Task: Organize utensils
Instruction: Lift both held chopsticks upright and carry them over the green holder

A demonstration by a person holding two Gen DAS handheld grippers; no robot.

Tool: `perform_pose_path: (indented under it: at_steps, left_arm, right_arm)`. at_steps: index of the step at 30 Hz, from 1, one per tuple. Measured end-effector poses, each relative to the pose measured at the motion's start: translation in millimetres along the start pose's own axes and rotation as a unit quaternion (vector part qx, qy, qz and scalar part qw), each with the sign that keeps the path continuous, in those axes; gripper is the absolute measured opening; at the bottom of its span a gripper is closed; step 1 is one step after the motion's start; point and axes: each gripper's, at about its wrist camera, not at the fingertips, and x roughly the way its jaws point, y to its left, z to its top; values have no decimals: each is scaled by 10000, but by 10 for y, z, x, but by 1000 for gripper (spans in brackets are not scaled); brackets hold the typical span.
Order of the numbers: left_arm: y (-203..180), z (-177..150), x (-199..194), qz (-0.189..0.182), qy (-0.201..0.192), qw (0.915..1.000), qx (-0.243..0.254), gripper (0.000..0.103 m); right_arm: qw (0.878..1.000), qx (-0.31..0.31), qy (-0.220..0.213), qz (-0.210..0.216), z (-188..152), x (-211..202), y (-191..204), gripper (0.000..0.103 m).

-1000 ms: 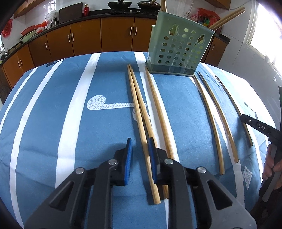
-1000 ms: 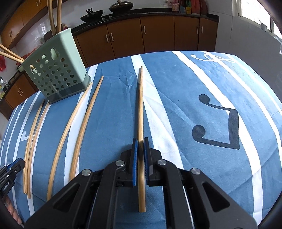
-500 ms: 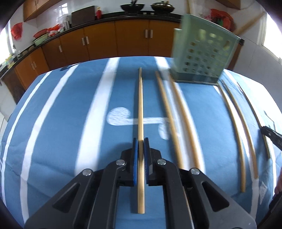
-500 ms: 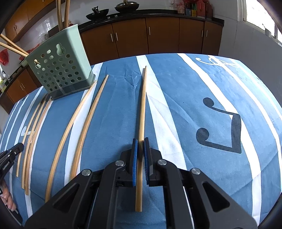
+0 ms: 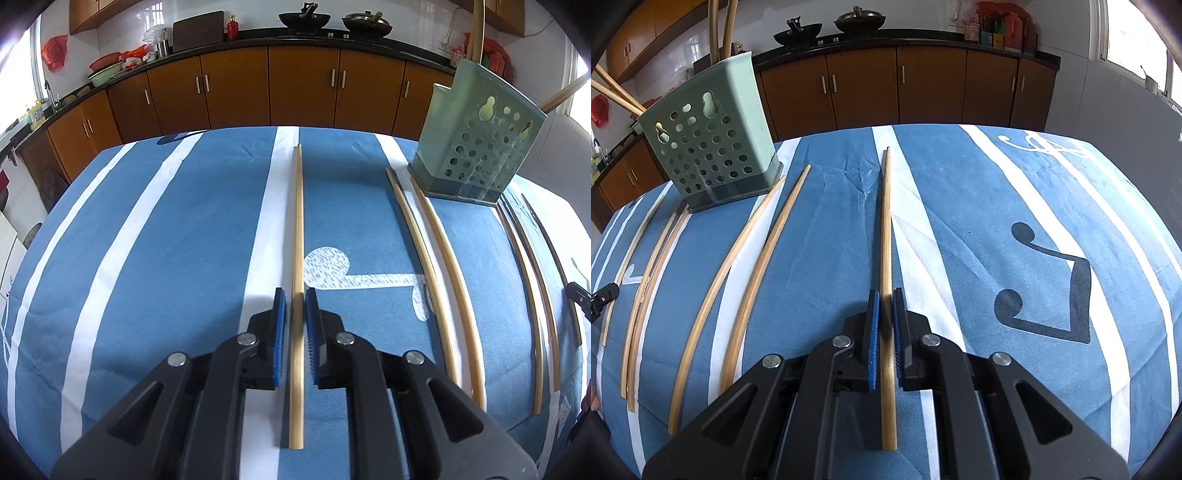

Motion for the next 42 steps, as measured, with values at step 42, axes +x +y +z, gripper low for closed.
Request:
perform_pose_path:
  at_steps: [42]
  left_arm:
    - [64, -115, -94, -135, -2, 9997, -203, 13]
  right_arm:
    - [9999, 99, 2, 92, -143, -117, -9, 8]
